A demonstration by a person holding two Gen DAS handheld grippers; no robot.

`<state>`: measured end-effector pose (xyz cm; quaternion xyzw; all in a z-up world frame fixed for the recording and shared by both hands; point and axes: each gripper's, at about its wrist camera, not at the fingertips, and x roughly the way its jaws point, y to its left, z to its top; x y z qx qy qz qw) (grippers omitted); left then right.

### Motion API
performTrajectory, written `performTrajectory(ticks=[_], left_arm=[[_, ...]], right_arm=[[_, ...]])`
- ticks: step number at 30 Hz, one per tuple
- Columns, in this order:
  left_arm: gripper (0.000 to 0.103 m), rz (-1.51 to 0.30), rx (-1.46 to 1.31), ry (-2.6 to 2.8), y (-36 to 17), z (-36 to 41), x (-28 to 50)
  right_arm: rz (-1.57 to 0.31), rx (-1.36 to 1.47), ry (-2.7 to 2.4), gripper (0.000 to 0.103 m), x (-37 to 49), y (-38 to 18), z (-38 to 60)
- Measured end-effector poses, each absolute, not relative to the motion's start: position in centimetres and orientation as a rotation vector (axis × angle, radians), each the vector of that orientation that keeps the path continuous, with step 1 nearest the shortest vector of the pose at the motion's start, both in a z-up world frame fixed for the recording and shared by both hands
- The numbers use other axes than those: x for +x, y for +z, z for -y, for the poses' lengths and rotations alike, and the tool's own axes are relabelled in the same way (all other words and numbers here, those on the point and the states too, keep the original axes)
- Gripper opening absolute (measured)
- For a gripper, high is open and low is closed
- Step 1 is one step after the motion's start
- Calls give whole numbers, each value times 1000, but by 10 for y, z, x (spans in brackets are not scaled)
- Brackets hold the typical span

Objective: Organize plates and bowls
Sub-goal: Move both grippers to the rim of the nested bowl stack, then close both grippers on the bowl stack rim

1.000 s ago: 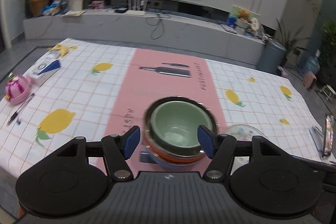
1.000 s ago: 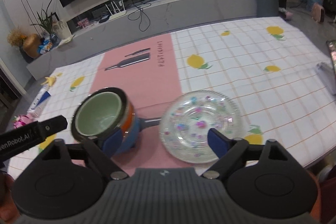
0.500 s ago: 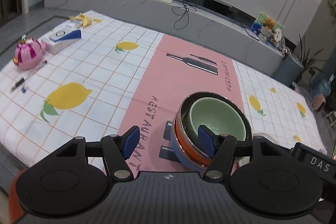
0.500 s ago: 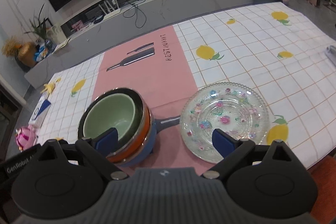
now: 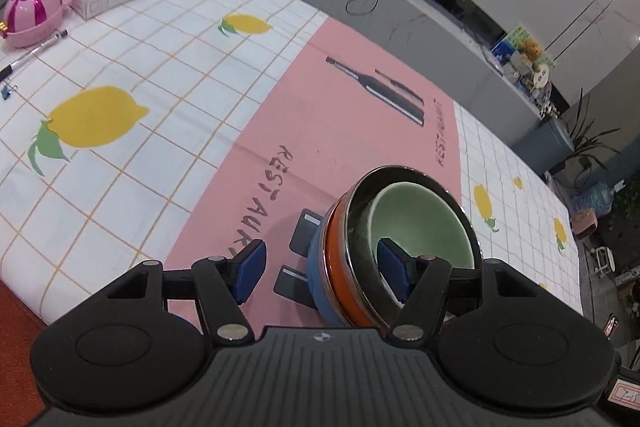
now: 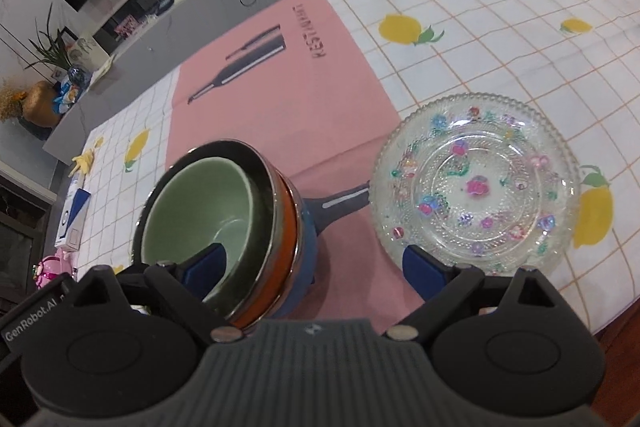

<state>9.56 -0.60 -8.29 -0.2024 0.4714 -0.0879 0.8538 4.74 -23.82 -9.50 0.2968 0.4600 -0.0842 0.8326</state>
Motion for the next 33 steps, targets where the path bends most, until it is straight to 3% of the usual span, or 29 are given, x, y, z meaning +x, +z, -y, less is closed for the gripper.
performTrajectory(ticks=[6,10,19,22,26,33], left_arm=[[73,-1051,-397,-205,-87,17,108],[69,-1091,-399,-196,-93,19,115],[66,-1135,-428,-192,-104,22,124],[62,-1146,-446,-201,-107,23,125],[50,-1147,-466,-219,-108,25,125],[44,-1133,-418,-211,-106,30,122]], right_arm=[[-1034,654,-160,89,65,-101,239],[-1094,716,-154,80,76,-110,242],[-1120,761,-127,71,83,-118,244],[-1114,759,-110,63,84,-120,243],[-1104,826,-75,49,83,-125,248],[-1097,829,-66,47,80,-124,246]])
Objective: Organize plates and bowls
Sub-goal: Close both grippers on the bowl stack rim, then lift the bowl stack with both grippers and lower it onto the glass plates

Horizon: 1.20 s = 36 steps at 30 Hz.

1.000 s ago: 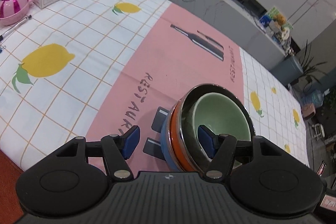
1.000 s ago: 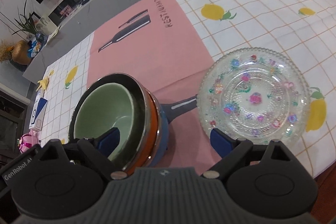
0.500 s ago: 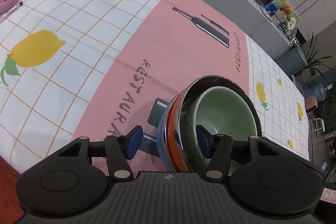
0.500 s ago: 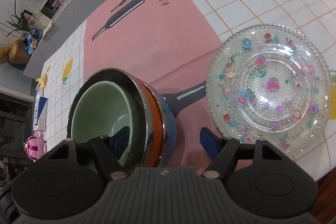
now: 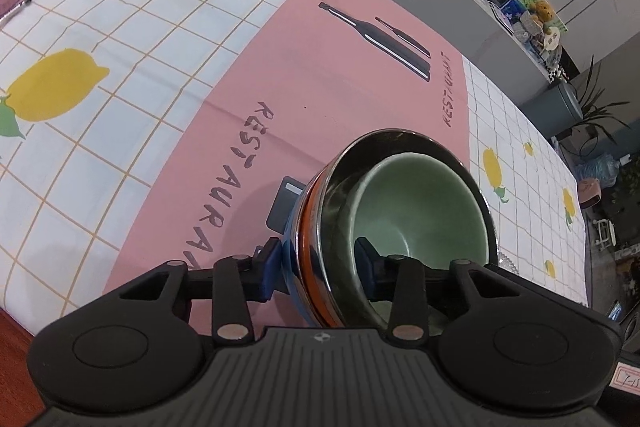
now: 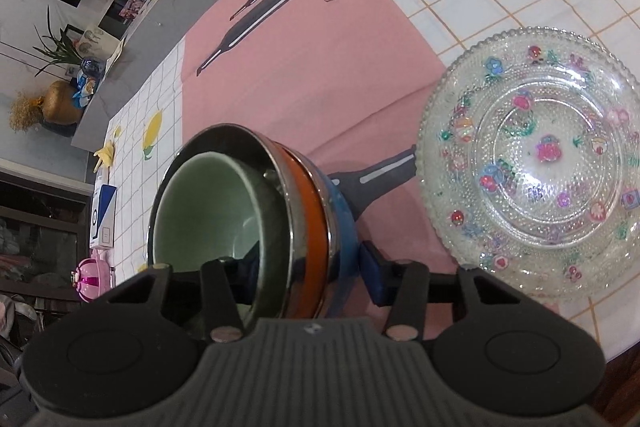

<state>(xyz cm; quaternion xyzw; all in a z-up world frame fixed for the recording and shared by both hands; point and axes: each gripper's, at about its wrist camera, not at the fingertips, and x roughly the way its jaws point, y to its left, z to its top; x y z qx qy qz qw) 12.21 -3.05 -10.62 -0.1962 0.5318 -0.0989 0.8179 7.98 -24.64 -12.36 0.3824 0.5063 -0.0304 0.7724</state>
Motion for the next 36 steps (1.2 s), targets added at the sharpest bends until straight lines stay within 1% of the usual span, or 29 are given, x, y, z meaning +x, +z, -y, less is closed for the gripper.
performTrajectory(ticks=[7,17,22,23,30,36], left_arm=[[44,-1127,-424,-221,-103,28,115],[44,-1075,-407,-221,-84,26,97],[44,-1036,-405,-240,-68,31,87],[44,-1028,-405,-246,-65,33,84],[44,-999,-395,-305,-50,60,74],[44,-1006,-392,-375,-51,96,72]], right_arm=[[-1083,829,-63,42,72,-121,248],[-1059,845,-26,42,57,-108,249],[-1015,851,-11,42,47,-93,254],[-978,855,-18,42,44,-89,256],[-916,878,-26,42,23,-74,282],[-873,905,-73,42,6,-69,319]])
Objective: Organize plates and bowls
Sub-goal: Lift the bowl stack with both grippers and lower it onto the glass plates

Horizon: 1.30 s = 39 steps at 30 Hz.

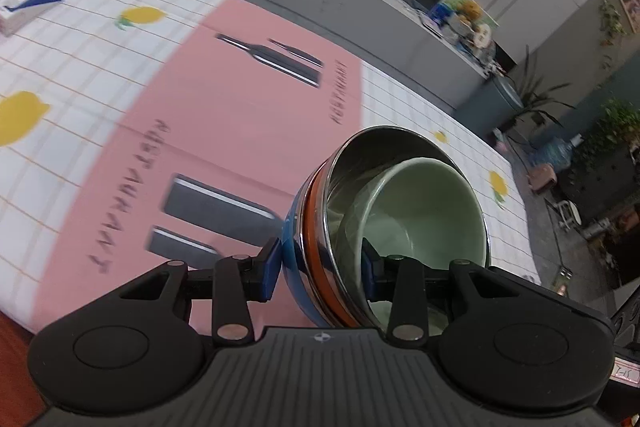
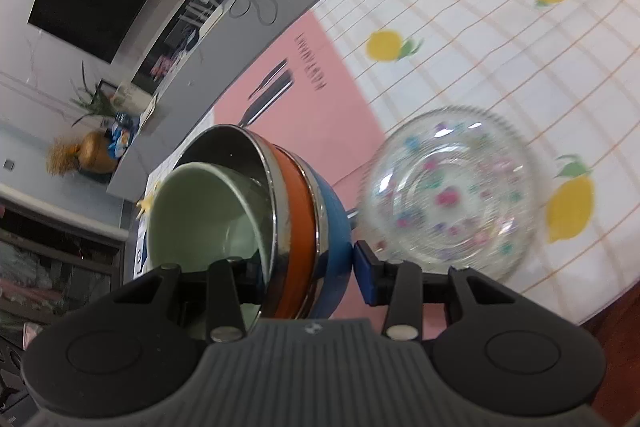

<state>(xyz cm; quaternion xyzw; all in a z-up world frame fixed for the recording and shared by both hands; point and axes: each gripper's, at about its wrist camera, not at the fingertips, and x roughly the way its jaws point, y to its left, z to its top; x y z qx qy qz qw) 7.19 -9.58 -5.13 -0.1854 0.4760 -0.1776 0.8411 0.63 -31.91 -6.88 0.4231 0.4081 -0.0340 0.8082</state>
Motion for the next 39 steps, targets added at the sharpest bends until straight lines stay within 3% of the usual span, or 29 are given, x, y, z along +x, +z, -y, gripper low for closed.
performTrajectory(ticks=[12,28,37,39], left_arm=[[44,-1049,-386,-441,-75,153,78],[43,-1093,-360,-434,-95,166,74],[40,-1118,-368,-419,-94,164,75],[46,-1108,-370,-427,-93,164,74]], right_arm=[[-852,932,-150,42,-6,-85,383],[-893,938,-182,42,-8,-110,394],[-922,937,-184,52,-4,-107,391],[-925,939,-181,56,-4,-106,391]])
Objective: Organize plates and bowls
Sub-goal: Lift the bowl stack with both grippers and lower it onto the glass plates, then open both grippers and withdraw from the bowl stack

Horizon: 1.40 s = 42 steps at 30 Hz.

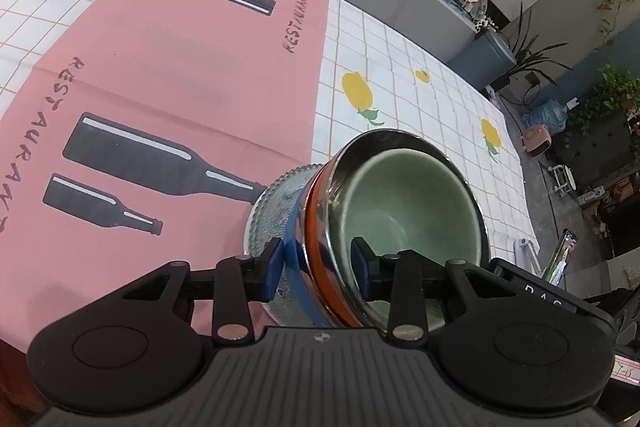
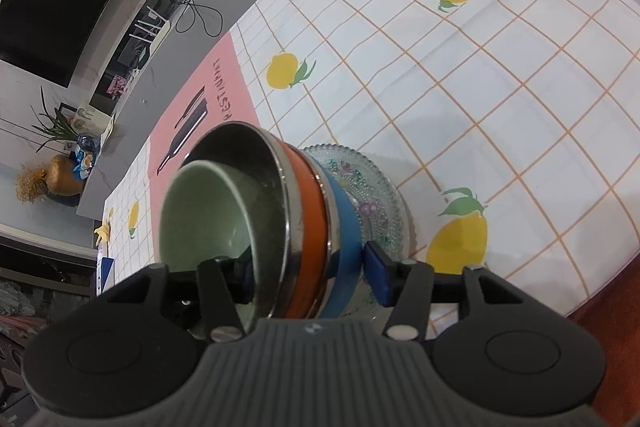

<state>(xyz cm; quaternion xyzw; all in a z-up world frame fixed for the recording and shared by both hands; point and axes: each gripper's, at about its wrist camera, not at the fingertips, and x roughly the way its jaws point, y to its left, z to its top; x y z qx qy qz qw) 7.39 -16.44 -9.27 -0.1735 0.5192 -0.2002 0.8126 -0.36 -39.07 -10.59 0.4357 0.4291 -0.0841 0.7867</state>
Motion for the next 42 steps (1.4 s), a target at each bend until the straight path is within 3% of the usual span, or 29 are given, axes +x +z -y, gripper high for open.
performTrajectory(ticks=[6,12,14,26,42], left_arm=[[52,-1094,-361,-441,-89,168,72],[72,-1066,-353,-427,-84,165,71],[74,-1045,-333,-419,-80,165,69],[74,-918,-277,-435,-39,154,52],[74,-447,66,-374,38,109,-28]], right_arm=[[-924,917,-186,61,-2,-102,387],[-899,917,-218,82,-6,-97,390],[-893,923,-219,83,-8,-96,391],[-807,767,-247,89,-23,-55,373],[-557,341,-182,96,-65,26,298]])
